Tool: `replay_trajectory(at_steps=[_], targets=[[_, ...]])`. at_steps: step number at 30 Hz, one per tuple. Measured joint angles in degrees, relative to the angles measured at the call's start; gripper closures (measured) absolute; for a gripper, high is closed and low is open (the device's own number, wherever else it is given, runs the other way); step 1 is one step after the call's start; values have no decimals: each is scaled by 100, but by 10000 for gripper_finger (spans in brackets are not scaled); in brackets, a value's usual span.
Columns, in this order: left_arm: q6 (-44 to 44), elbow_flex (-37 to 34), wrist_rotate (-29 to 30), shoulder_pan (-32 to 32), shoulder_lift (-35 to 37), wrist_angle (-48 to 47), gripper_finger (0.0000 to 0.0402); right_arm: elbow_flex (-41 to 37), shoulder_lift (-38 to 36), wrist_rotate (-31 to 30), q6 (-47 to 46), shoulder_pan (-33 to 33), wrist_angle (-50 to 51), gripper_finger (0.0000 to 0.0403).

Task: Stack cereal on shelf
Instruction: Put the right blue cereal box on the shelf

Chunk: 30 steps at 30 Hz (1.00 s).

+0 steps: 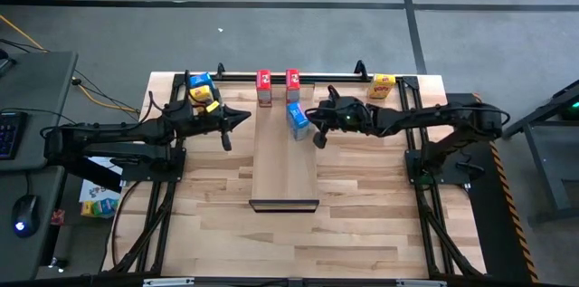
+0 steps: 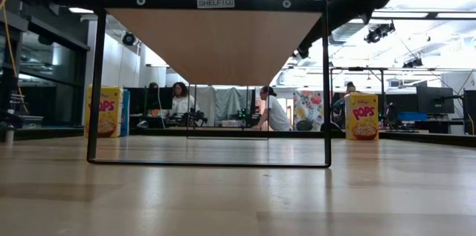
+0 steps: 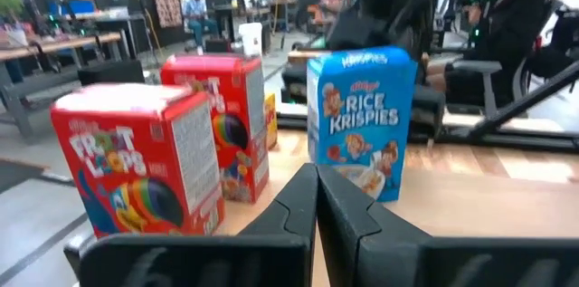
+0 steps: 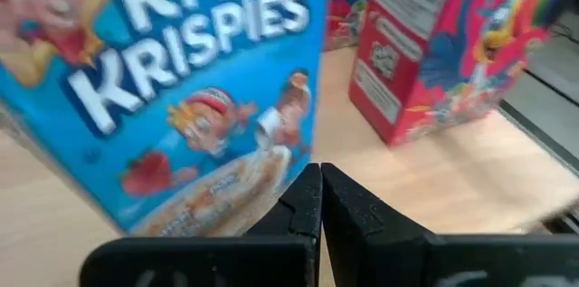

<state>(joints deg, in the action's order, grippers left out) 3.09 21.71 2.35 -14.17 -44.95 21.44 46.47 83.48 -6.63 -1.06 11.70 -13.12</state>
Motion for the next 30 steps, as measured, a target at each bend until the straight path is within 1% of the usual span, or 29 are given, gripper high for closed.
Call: replay_trajectory(at_steps=[3, 5, 8, 10, 13, 15, 17, 20, 24, 27, 30], targets=[[1, 1, 0, 0, 0, -118, 402, 36, -199, -28, -2, -4, 365, 403], [-40, 0, 0, 0, 0, -104, 402, 41, -335, -29, -6, -8, 786, 403], [-362, 0, -2, 0, -2, -106, 401, 38, -542, -35, -45, -69, 1394, 403], [-616, 4, 13, 0, -156, -6, 401, 38, -685, -43, -46, -135, 1549, 403], [-735, 4, 187, 39, -805, 306, 402, 38, -851, -49, -46, -246, 1581, 403], [-704, 35, 221, 52, -1282, 572, 401, 38, -977, -205, -46, -321, 1533, 403], [-736, 289, 221, 52, -1734, 555, 401, 38, -1074, -411, -21, -378, 1543, 403], [-754, 709, 96, 65, -2276, 550, 401, 38, -1160, -514, -11, -409, 1552, 403], [-705, 1103, 54, 121, -2814, 553, 401, 38, -1164, -514, -4, -411, 1565, 403], [-699, 1258, 87, 114, -3121, 579, 401, 38, -1164, -512, -4, -411, 1564, 403], [-649, 1385, -62, 114, -3341, 752, 402, 38, -1164, -512, -4, -411, 1550, 403]])
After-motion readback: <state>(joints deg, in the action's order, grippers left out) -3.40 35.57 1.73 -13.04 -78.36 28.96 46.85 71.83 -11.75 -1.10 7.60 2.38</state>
